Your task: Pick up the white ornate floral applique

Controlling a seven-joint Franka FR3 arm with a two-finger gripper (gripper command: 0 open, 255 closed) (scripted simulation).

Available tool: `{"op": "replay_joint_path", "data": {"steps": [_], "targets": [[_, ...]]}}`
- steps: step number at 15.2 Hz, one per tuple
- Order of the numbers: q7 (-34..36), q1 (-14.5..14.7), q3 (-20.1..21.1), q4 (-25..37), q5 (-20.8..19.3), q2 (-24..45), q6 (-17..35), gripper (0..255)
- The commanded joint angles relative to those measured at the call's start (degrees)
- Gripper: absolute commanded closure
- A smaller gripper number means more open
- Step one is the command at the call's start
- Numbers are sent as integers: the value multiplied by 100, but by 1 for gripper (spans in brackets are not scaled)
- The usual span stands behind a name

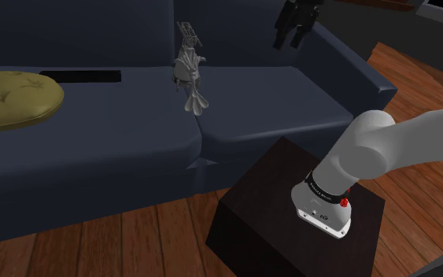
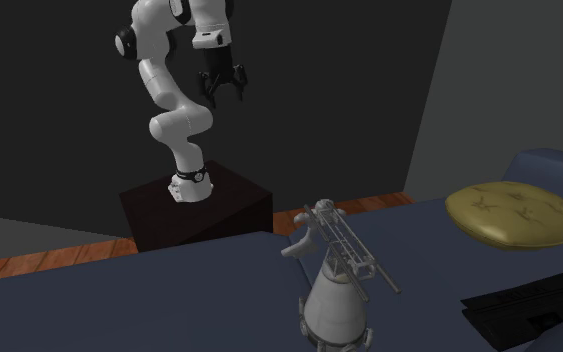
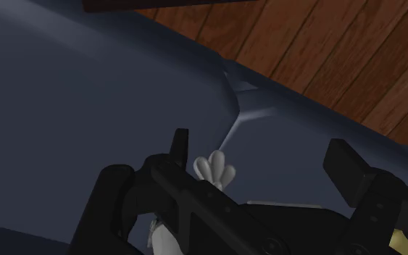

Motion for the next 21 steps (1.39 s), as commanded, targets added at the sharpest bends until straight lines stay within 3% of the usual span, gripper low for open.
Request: {"op": "replay_joint_path", "data": {"steps": [1, 11, 17, 21], "targets": [[0, 0, 0, 0, 0, 0, 0, 0], [357, -94, 417, -1629, -142, 384, 3075, 0], [710, -265, 711, -2057, -371, 1309, 5051, 0], [1118, -547, 993, -2069, -733, 2174, 6335, 0]]}}
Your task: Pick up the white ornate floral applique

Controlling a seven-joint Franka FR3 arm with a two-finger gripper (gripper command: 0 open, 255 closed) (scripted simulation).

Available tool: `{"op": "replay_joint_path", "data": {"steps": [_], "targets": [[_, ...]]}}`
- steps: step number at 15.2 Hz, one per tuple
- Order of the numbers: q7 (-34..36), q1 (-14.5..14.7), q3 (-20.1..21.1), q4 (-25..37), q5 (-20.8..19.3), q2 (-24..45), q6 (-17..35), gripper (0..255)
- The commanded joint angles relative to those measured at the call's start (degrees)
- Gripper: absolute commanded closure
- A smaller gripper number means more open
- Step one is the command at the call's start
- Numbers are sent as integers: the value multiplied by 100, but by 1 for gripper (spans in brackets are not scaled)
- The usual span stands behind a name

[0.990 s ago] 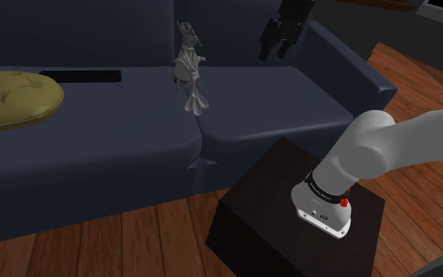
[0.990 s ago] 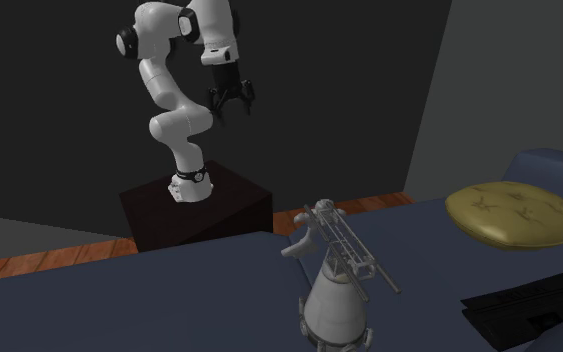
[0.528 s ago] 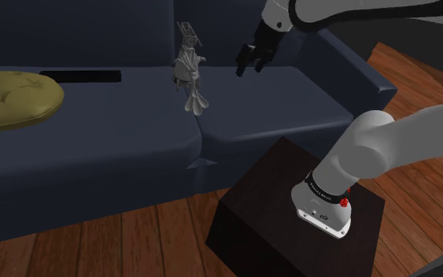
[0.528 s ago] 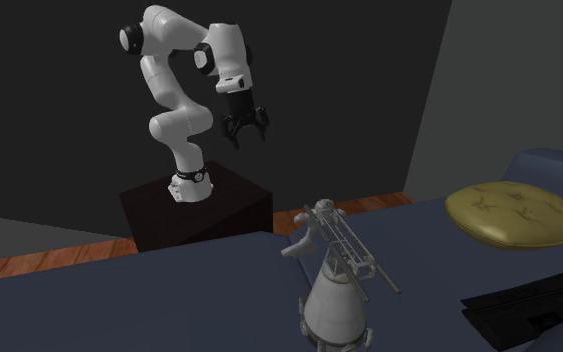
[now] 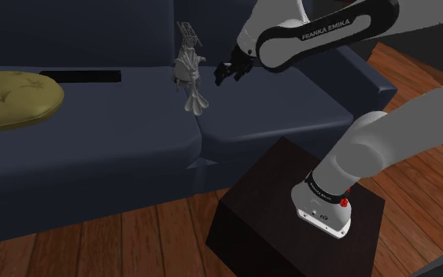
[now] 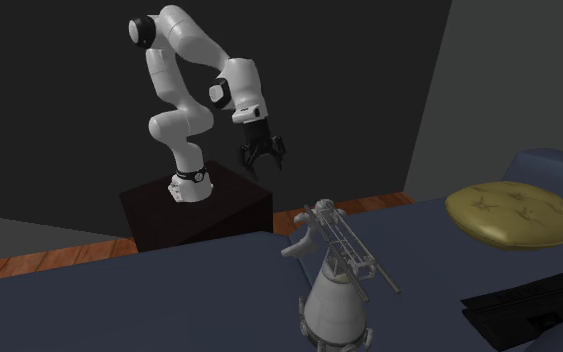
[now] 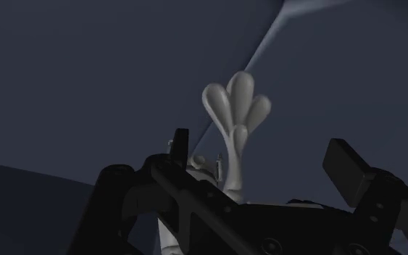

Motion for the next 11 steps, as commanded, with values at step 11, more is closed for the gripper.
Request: {"op": "replay_joint_path", "data": {"steps": [11], "targets": [[5185, -1949, 1280, 1659, -5860, 3116, 2295, 0]]}}
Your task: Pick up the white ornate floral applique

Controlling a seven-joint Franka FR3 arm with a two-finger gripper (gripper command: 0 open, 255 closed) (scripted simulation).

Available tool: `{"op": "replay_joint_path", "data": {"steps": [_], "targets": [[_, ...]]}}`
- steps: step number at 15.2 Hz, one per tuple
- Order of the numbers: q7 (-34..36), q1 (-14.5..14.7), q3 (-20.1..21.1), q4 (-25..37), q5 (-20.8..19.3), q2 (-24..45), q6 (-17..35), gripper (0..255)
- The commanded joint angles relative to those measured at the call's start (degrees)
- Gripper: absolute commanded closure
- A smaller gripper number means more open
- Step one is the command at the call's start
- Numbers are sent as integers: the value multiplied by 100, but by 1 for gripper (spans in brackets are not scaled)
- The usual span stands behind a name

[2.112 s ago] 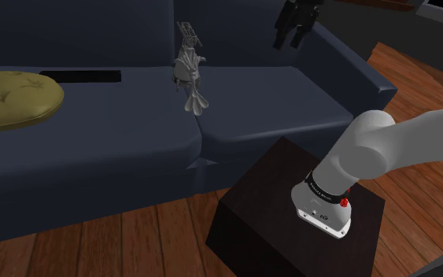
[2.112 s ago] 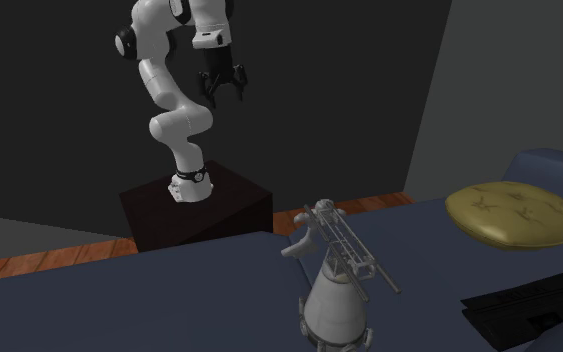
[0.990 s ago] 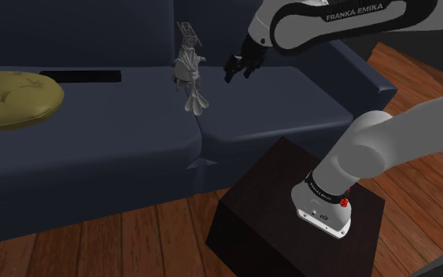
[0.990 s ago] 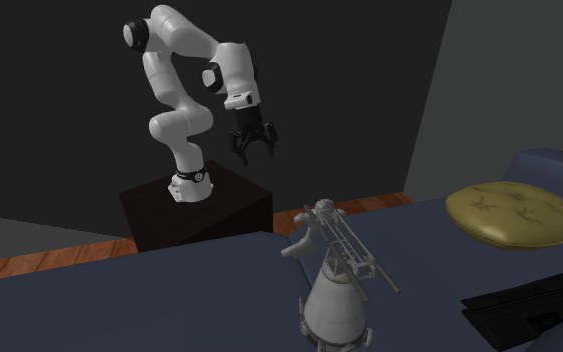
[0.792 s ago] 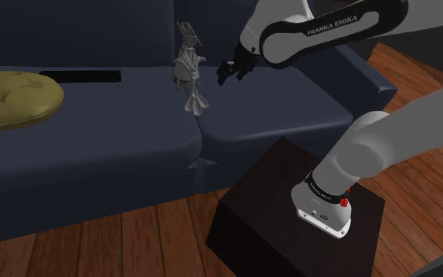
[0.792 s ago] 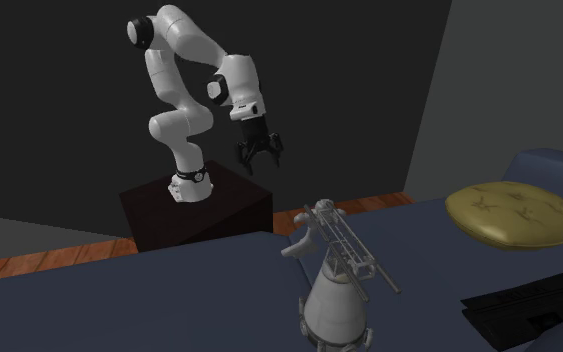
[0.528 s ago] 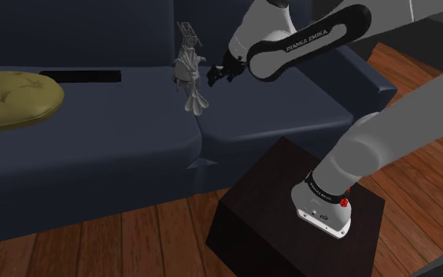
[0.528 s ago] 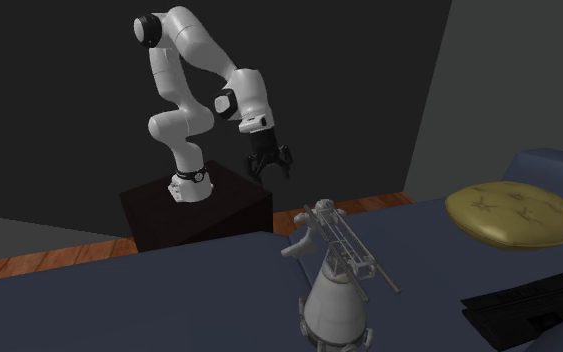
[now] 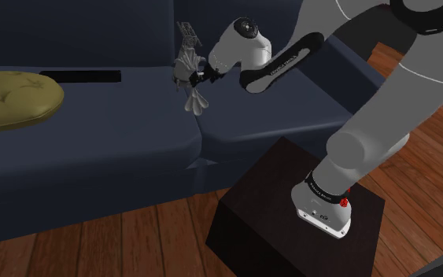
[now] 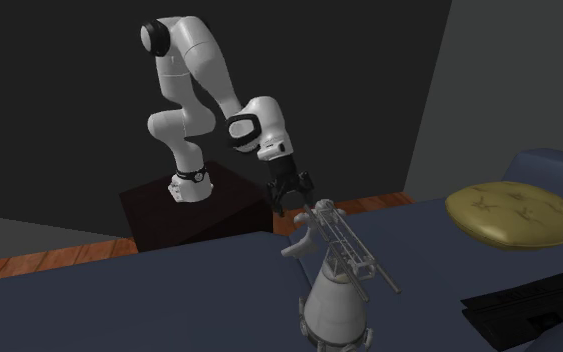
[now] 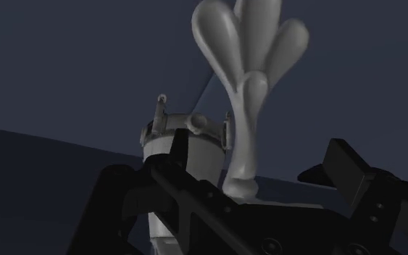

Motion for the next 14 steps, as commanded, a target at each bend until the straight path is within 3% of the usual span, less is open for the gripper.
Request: {"op": "replay_joint_path", "data": {"steps": [1, 3, 5, 12, 14], "targets": [[1420, 109, -231, 528, -1634, 532, 32, 0], [2408, 410, -545, 1075, -2685, 1007, -30, 0], [3162, 607, -726, 1584, -3472, 1434, -114, 0], [4260, 723, -835, 1828, -4598, 1890, -152, 0], [4345, 725, -834, 1848, -4687, 1928, -159, 0]]}}
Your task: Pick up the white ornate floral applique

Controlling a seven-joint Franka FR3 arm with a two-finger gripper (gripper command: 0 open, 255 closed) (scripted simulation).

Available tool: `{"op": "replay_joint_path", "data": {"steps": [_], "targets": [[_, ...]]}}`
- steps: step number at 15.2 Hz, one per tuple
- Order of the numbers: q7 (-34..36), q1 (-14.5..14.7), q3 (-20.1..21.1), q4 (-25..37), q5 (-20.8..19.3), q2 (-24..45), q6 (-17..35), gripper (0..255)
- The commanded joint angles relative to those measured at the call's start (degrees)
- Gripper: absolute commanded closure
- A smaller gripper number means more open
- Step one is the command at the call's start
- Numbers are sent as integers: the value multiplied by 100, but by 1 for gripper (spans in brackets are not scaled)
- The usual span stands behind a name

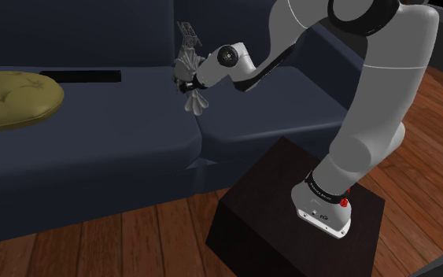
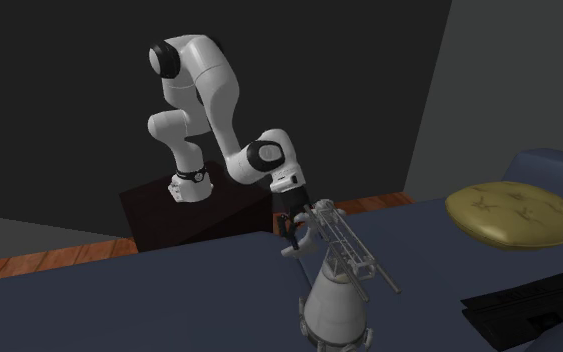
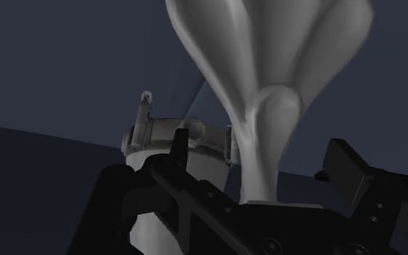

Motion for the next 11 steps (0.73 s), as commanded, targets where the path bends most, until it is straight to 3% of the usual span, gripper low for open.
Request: {"op": "replay_joint_path", "data": {"steps": [1, 10, 11], "targets": [[75, 5, -2, 14, -76, 27, -6, 255], [79, 1, -5, 21, -85, 34, -1, 255], [-68, -6, -3, -15, 66, -32, 12, 255]]}}
